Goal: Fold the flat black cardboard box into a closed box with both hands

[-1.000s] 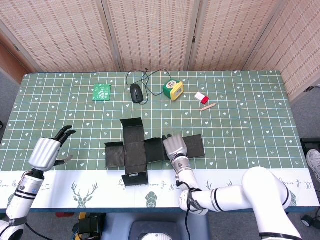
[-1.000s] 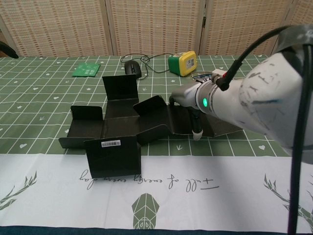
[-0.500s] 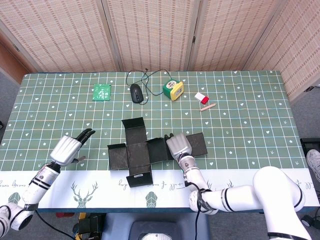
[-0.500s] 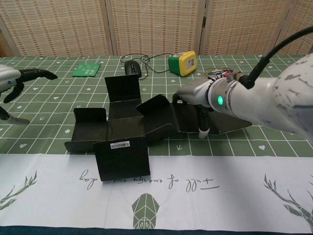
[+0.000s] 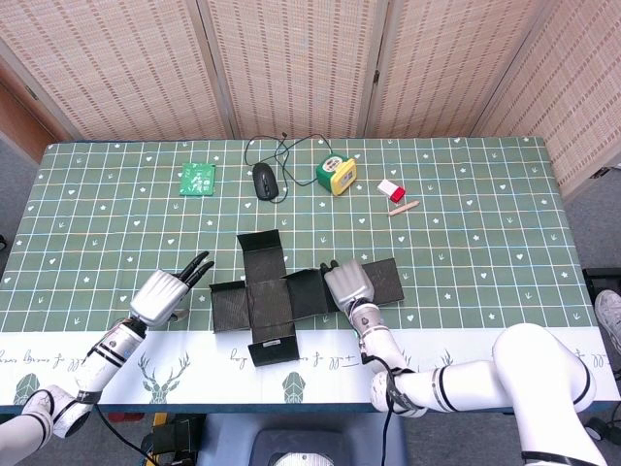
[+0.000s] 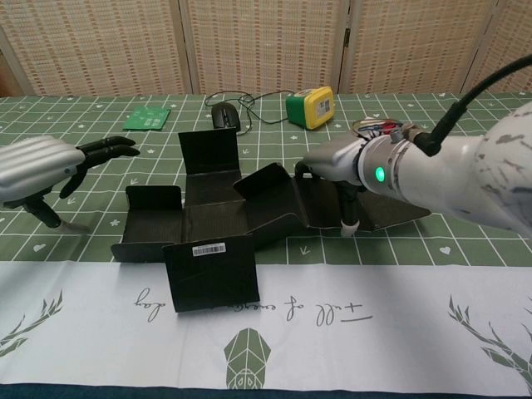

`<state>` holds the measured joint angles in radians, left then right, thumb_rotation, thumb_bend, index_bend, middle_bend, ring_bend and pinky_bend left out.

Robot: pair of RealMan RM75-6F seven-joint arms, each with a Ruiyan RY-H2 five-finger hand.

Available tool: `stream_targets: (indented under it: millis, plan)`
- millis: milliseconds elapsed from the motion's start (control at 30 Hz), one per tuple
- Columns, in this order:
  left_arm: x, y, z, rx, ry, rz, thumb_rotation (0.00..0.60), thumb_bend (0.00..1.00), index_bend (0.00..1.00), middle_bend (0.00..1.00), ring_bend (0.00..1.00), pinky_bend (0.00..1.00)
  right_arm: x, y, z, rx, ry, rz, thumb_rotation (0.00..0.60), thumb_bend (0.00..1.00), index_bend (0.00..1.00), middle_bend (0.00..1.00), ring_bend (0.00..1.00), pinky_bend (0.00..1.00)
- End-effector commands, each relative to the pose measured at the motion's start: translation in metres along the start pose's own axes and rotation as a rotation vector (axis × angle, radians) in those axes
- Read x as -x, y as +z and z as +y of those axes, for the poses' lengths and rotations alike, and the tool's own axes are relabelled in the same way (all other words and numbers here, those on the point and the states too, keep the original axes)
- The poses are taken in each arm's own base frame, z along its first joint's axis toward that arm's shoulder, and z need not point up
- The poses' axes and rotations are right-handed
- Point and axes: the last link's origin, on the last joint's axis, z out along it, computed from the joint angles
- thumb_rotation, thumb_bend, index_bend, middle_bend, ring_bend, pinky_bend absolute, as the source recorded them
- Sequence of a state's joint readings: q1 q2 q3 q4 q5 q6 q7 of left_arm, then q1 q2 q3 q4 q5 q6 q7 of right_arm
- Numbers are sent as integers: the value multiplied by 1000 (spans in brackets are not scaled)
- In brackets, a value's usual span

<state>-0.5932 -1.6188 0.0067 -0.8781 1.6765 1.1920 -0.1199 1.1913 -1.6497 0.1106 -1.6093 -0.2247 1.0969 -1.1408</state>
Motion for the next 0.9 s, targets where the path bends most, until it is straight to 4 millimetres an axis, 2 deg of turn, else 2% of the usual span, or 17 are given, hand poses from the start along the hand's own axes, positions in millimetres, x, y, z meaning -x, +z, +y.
stream_targets:
  millis: [33,267,733,900]
  plan:
    - [2,4,5,12,-7,3,600,95,0,0,652,988,0,0,0,-3,-2,2,600,250,133,253,789,944]
    - [7,11,18,32,-20,13,600,95,0,0,651,987,1,-1,-1,-14,5,5,600,250,133,253,789,944]
    - [16,18,30,47,-5,7,600,95,0,0,649,984,3,-2,0,-26,16,10,600,250,136,255,791,944]
    - [16,20,36,48,-70,21,600,95,0,0,650,984,3,-2,0,-36,22,15,600,251,136,255,791,944]
